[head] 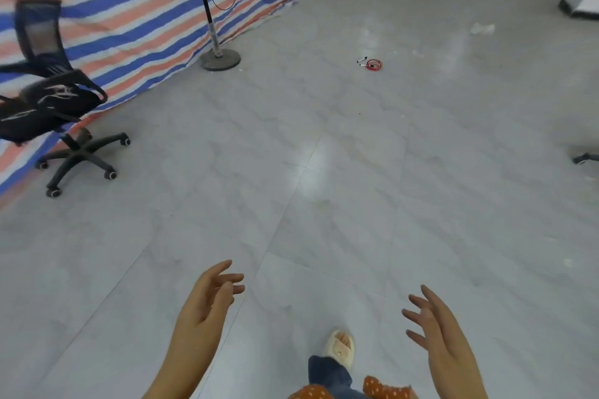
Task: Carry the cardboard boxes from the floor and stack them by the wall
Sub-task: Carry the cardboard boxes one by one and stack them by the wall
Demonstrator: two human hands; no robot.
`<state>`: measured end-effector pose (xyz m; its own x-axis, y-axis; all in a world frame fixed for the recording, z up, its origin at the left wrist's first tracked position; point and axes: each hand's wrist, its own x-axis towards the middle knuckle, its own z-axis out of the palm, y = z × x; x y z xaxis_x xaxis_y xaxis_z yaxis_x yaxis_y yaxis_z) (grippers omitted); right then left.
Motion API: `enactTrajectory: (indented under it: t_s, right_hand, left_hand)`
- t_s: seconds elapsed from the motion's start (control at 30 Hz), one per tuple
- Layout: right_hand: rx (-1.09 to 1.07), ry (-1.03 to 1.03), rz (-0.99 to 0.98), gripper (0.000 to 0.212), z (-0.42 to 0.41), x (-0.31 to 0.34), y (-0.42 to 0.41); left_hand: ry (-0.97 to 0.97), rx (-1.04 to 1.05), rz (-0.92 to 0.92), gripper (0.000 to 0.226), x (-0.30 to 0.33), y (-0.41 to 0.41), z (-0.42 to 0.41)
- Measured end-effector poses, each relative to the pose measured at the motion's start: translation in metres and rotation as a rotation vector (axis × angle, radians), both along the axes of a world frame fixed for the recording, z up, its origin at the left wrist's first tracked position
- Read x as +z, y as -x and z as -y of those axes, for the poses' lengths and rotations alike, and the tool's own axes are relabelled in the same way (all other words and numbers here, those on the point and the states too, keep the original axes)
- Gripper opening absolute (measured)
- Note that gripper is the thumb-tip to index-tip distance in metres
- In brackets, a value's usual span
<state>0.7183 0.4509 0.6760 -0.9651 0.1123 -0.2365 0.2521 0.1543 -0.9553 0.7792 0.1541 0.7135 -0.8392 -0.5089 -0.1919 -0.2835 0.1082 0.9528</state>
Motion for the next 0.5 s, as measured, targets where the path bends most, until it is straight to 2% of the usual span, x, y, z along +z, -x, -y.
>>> enactTrajectory:
  t_s: [0.17, 0.5]
  right_hand:
    - [0.064, -0.048, -0.042, 0.033, -0.016, 0.016, 0.124]
    - [0.022, -0.045, 0.026, 0.032, 0.004, 0.002, 0.314]
  left_hand:
    - [0.012, -0.037, -0.028, 0.031, 0.004, 0.122, -0.019]
    - [0.001, -0.105, 0.1, 0.029, -0.026, 0.316, -0.002]
